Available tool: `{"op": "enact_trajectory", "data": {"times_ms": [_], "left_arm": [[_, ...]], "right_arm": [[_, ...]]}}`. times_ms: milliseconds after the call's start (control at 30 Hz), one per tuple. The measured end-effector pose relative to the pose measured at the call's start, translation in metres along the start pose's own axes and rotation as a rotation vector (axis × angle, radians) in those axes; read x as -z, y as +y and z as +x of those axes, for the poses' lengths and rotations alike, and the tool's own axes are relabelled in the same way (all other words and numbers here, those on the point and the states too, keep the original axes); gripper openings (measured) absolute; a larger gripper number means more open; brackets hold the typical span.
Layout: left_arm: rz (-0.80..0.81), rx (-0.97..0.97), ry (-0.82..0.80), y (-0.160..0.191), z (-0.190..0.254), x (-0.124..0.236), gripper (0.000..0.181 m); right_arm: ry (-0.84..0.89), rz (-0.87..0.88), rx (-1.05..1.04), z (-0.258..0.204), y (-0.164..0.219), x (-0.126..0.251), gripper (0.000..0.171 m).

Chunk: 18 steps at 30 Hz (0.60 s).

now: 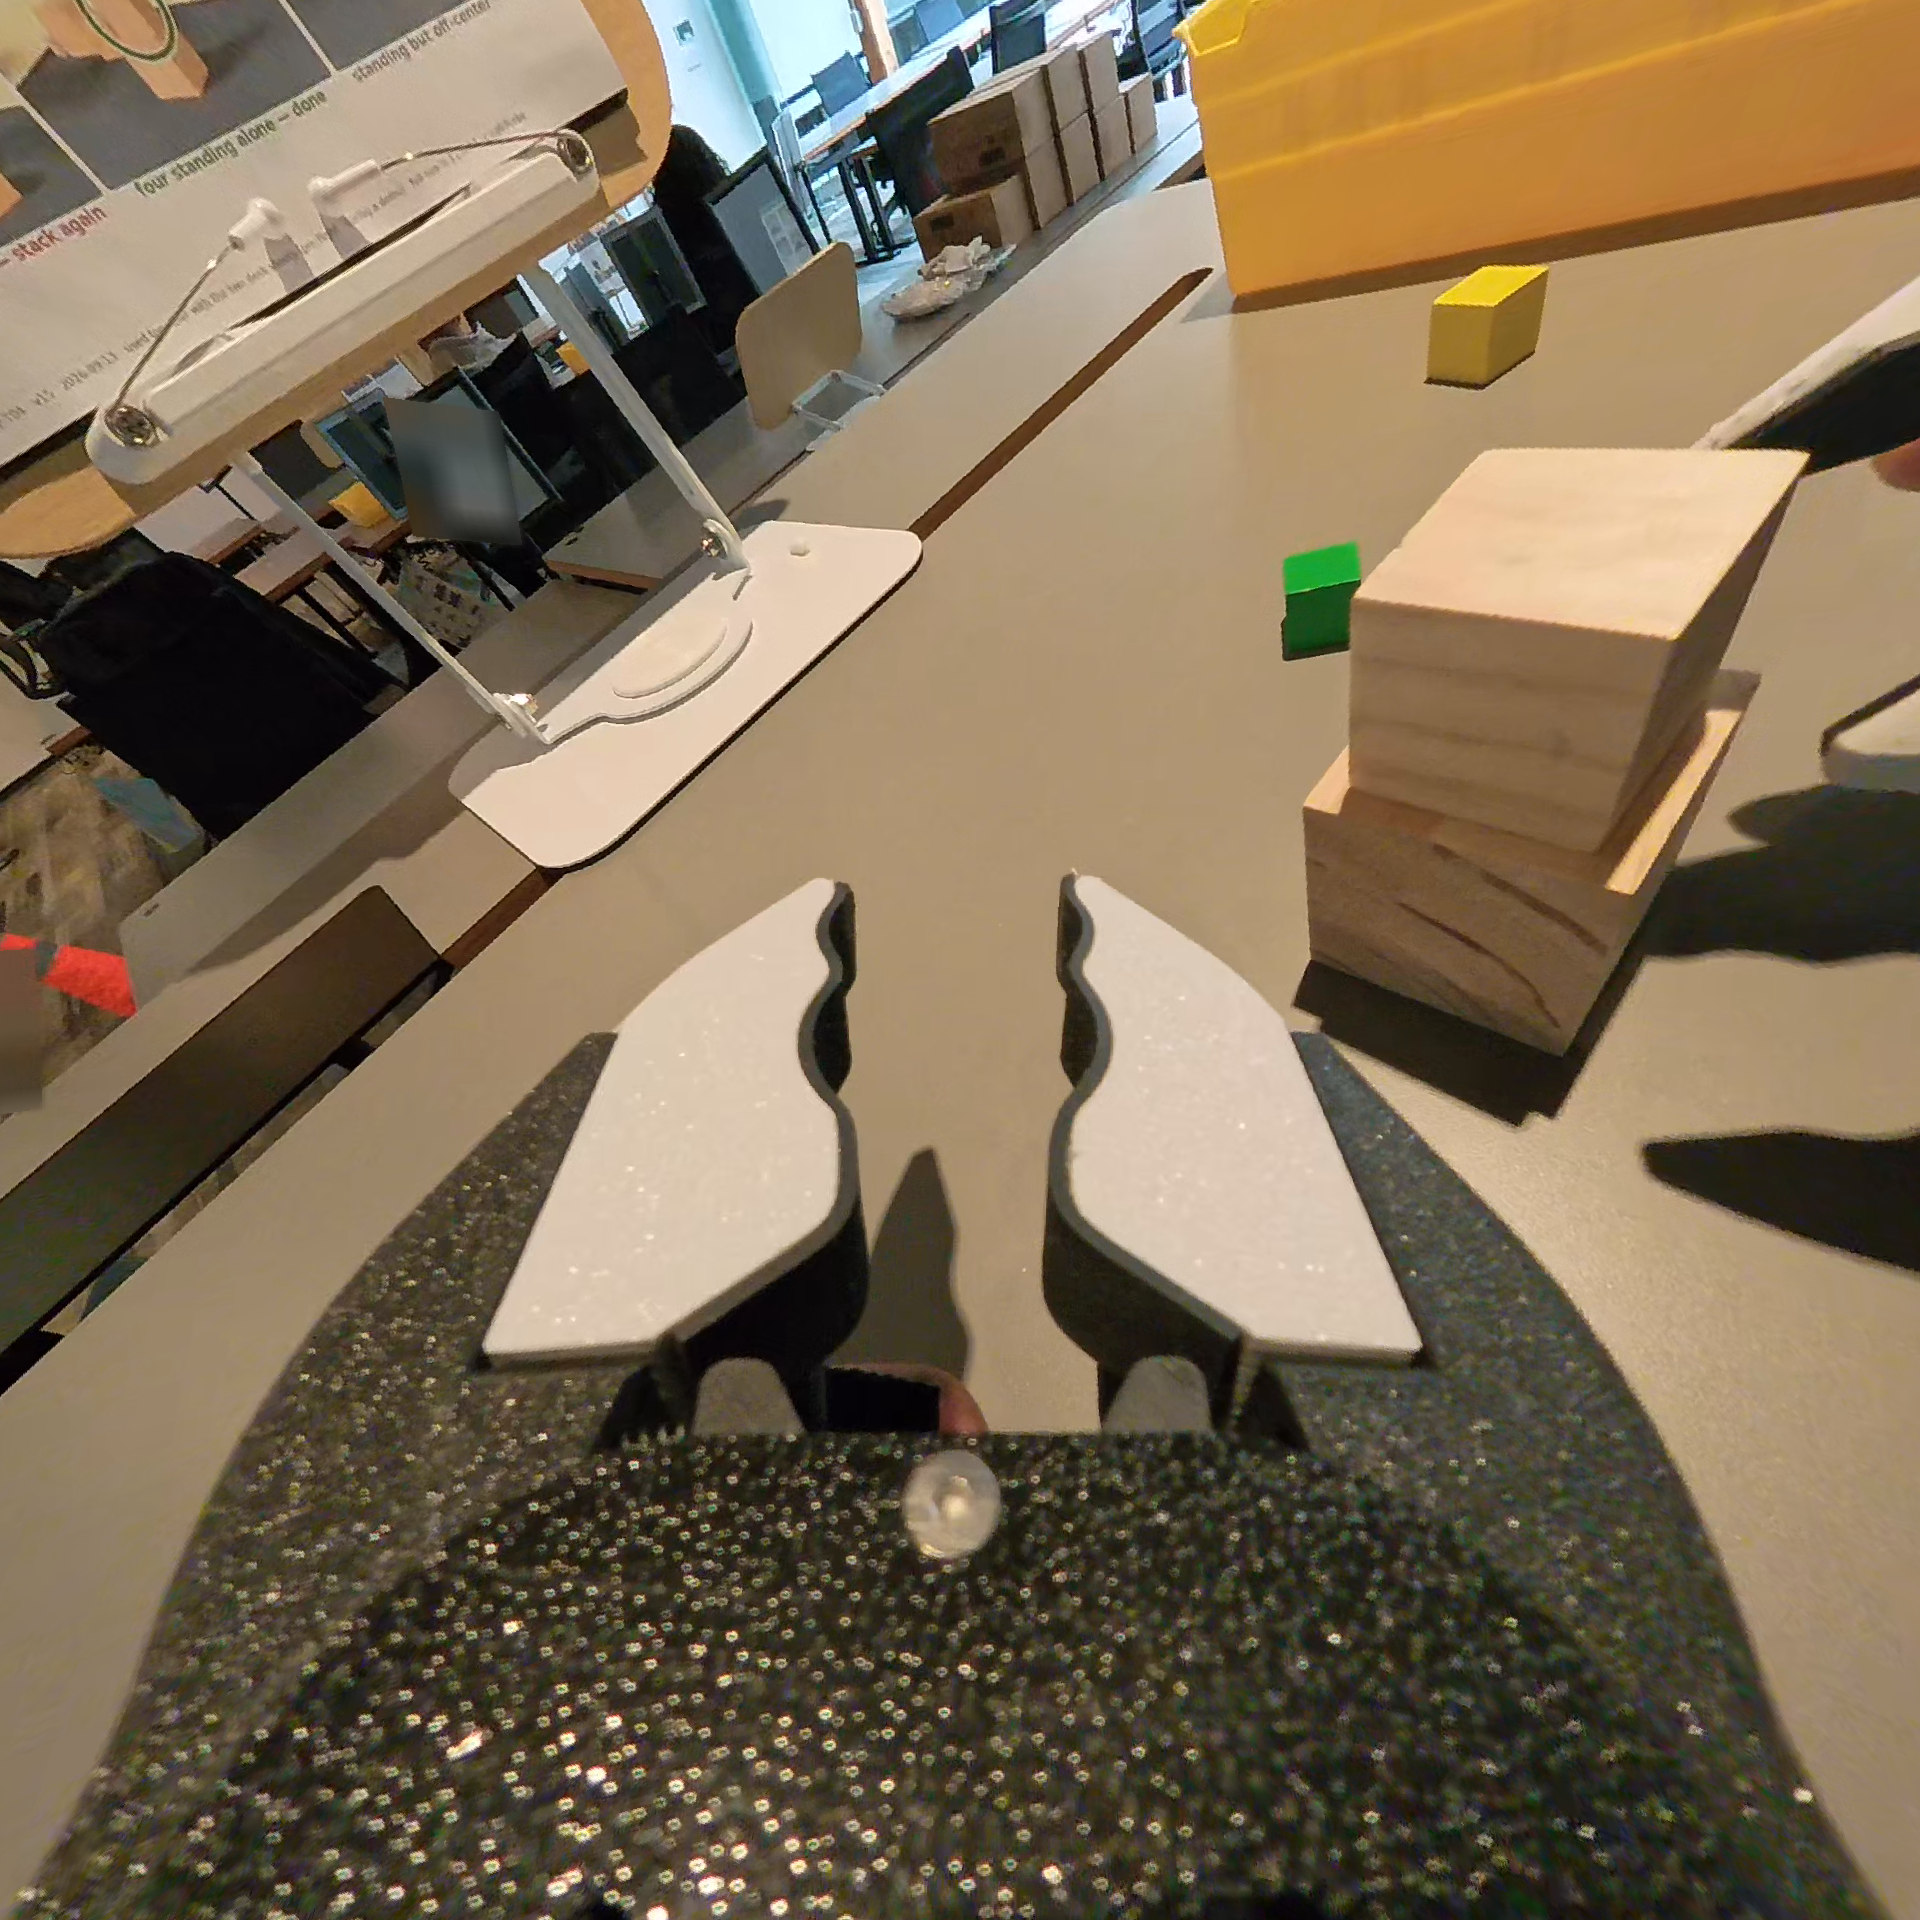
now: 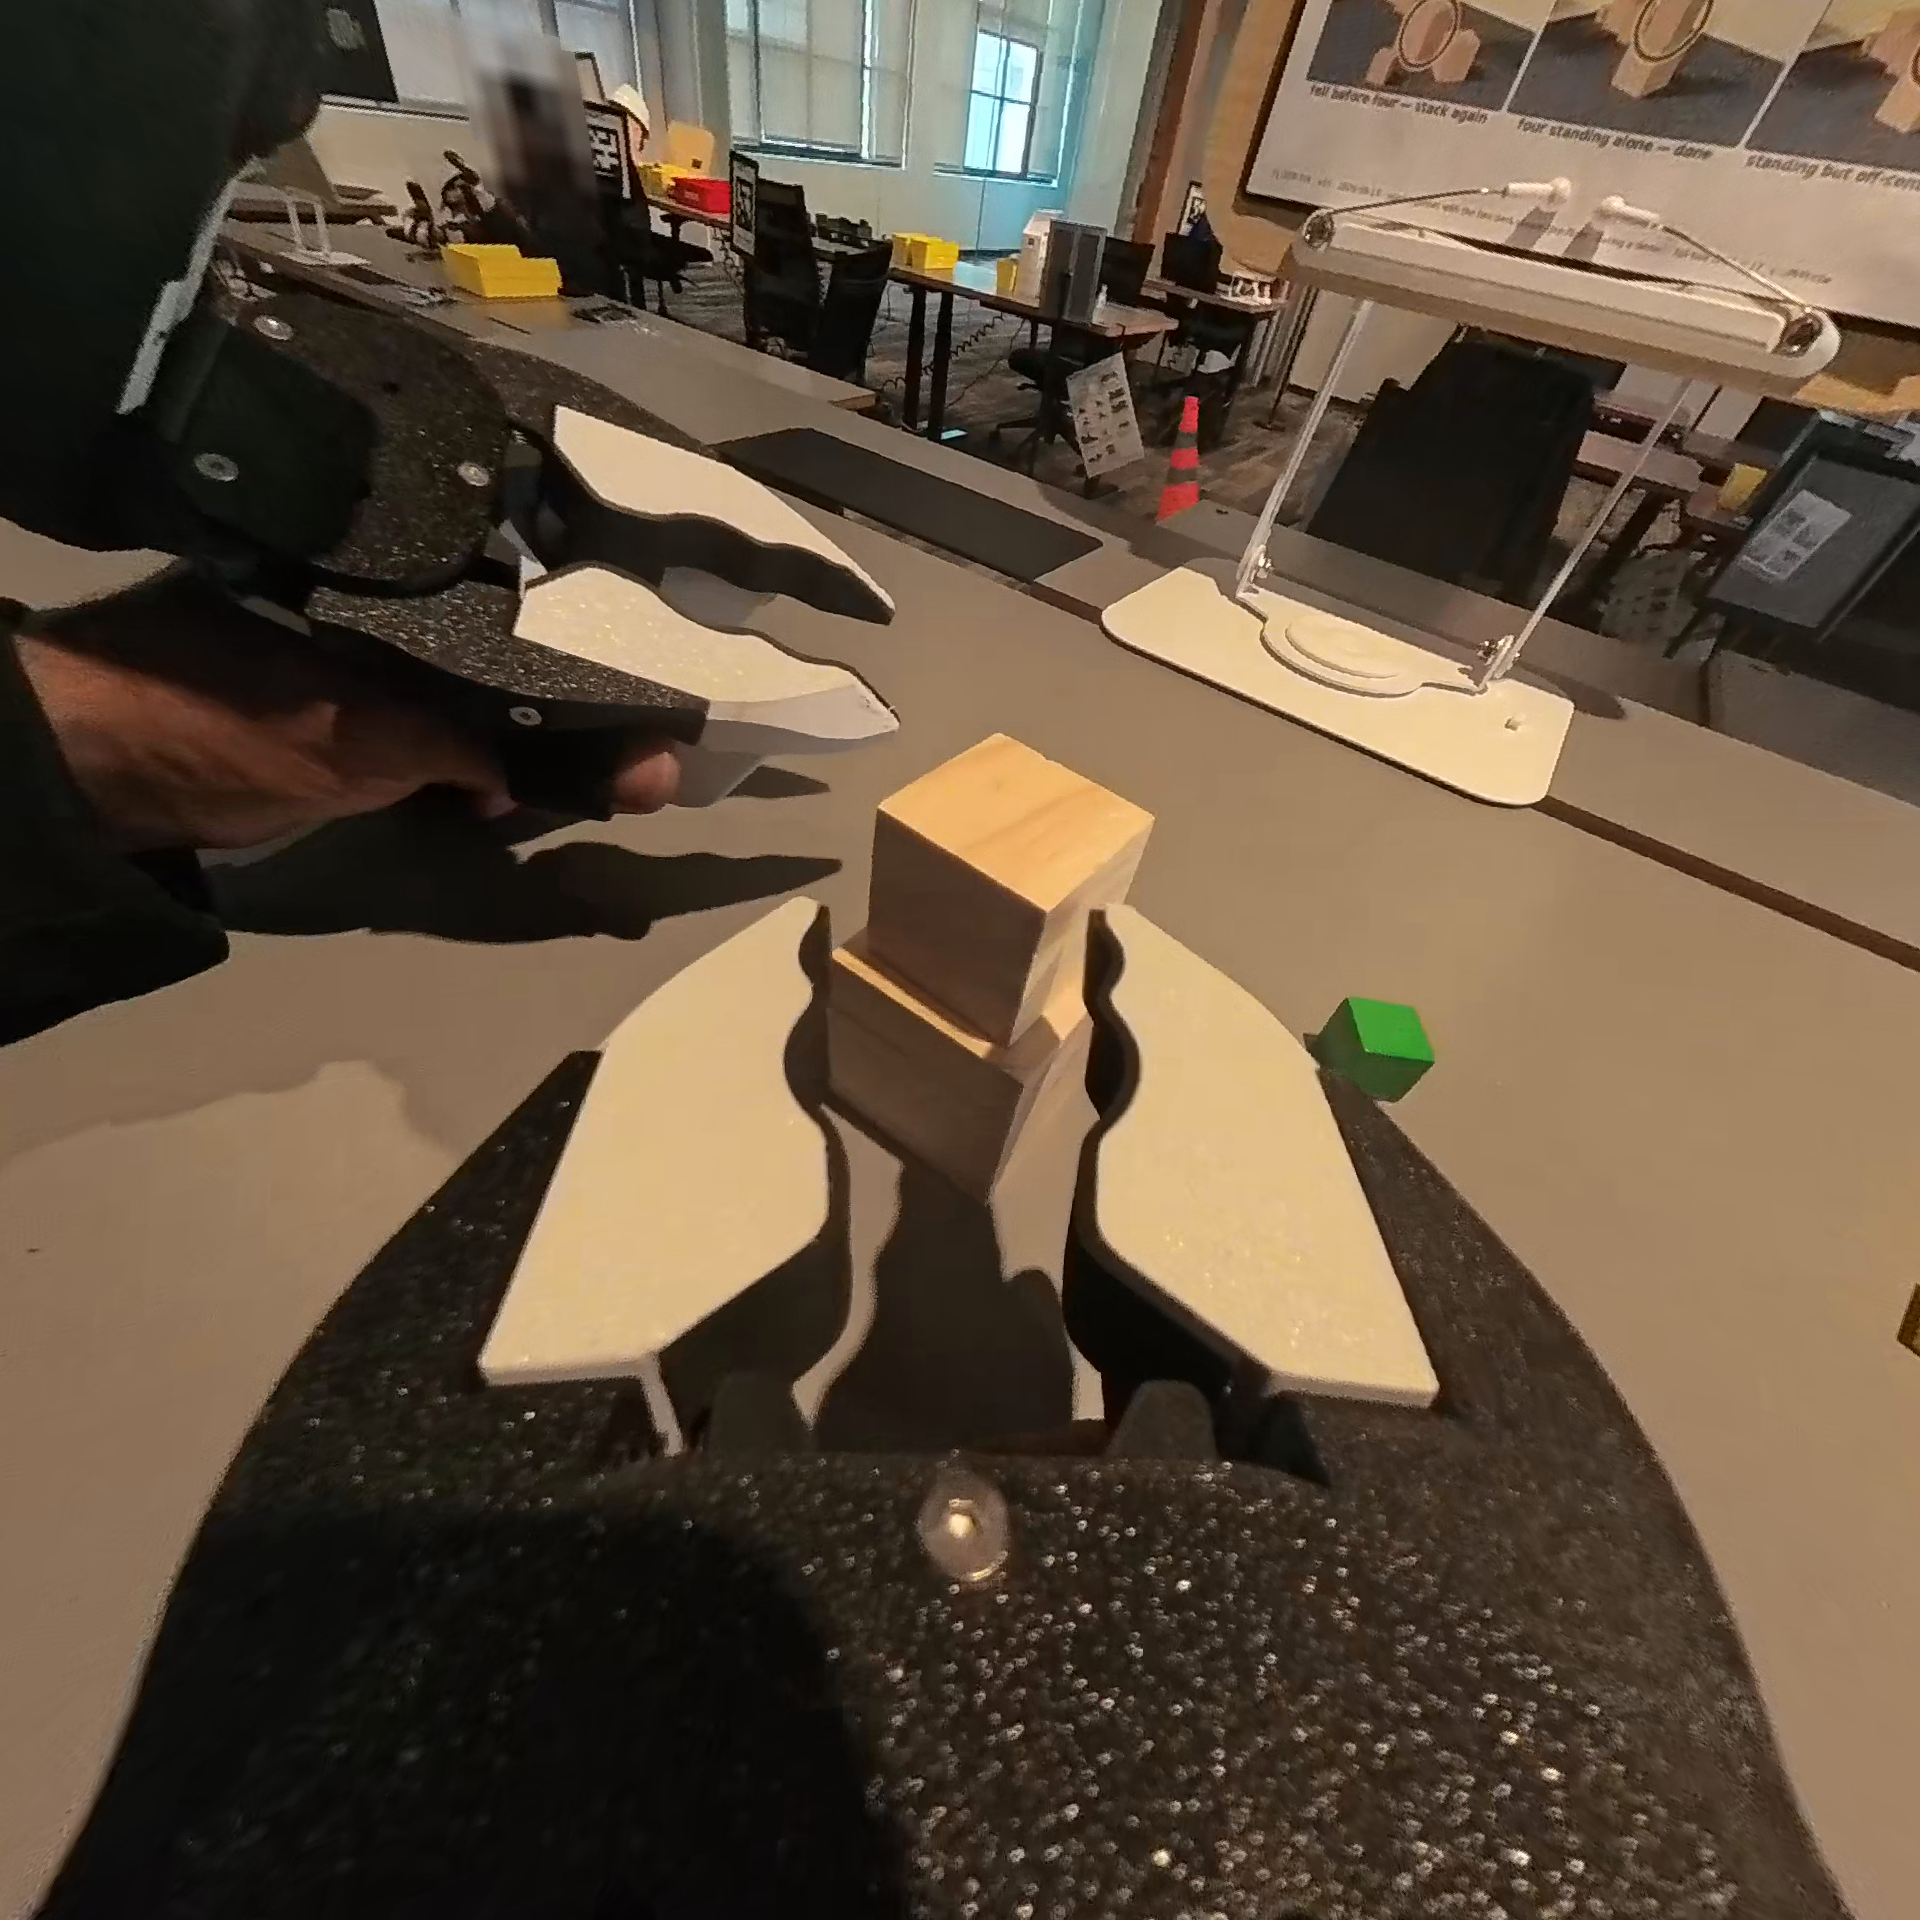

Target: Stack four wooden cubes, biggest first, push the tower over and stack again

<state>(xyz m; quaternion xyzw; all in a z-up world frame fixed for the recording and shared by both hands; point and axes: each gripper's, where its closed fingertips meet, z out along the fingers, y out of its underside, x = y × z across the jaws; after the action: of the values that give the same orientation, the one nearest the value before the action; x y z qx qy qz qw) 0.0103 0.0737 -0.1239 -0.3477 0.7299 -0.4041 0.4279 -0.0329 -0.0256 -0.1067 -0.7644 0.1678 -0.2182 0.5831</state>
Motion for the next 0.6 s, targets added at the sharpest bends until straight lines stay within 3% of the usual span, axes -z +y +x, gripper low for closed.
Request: {"op": "enact_trajectory", "data": {"times_ms": [600], "left_arm": [[-0.002,-0.014,-0.010,0.001,-0.001,0.000,0.036]], "right_arm": [[0.051,0.015,0.074,0.020,0.001,0.005,0.043]]}}
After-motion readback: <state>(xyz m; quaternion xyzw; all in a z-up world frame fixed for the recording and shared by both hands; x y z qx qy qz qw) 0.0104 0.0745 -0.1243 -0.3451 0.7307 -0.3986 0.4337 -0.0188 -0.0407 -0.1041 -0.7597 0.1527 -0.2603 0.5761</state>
